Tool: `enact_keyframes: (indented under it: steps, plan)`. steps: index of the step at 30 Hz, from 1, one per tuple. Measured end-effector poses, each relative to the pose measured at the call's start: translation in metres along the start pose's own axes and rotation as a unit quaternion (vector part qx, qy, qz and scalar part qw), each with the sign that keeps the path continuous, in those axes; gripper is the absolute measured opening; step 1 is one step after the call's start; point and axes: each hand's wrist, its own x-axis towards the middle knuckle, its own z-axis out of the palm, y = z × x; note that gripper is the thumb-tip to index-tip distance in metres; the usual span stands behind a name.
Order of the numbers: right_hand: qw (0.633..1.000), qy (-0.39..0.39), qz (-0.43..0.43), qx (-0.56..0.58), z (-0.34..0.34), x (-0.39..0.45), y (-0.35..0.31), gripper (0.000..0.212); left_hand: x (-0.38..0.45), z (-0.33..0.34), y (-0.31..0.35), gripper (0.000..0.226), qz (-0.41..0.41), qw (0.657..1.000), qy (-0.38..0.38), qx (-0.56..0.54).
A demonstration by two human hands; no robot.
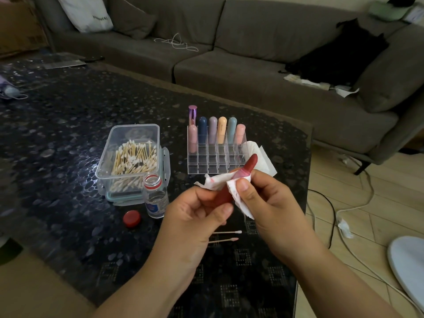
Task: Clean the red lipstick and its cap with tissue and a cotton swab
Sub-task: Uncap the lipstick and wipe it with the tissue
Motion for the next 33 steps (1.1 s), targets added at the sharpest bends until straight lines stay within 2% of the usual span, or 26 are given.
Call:
enact_keyframes:
  steps: [2,6,8,15,18,23,24,28,33]
  plan:
    - [1.000,0.006,0.002,0.004,-0.001,0.000,-0.001,0.027,0.001,0.000,0.001,0.022,-0.011,1.000,-0.008,-0.012]
    - [1.000,0.008,0.007,0.008,-0.003,-0.002,-0.004,0.026,0.000,0.000,0.008,0.028,-0.108,0.990,-0.072,-0.064]
    - [1.000,0.005,0.005,0.008,-0.003,-0.003,-0.004,0.024,0.000,-0.001,0.009,0.029,-0.117,0.988,-0.078,-0.061]
    - [1.000,-0.009,-0.006,-0.001,0.002,0.000,0.003,0.027,0.002,-0.003,0.007,0.028,0.004,1.000,-0.003,0.008]
    - [1.000,0.003,-0.001,-0.017,0.002,0.000,0.004,0.031,0.002,-0.003,0.006,0.027,0.021,1.000,0.004,0.019]
    - [0.999,0.013,-0.002,-0.035,0.000,0.000,0.001,0.030,0.001,-0.004,0.007,0.031,-0.099,0.993,-0.057,-0.028]
    - [0.999,0.015,-0.001,-0.041,-0.001,-0.001,0.000,0.029,0.000,-0.005,0.007,0.031,-0.103,0.992,-0.061,-0.029]
    - [1.000,-0.005,-0.008,-0.024,0.003,-0.003,0.001,0.030,-0.001,-0.006,0.006,0.025,-0.031,0.999,-0.024,0.017]
    - [0.999,0.043,0.028,-0.017,0.008,-0.003,0.008,0.027,0.001,-0.006,0.005,0.013,0.044,0.996,0.018,0.072]
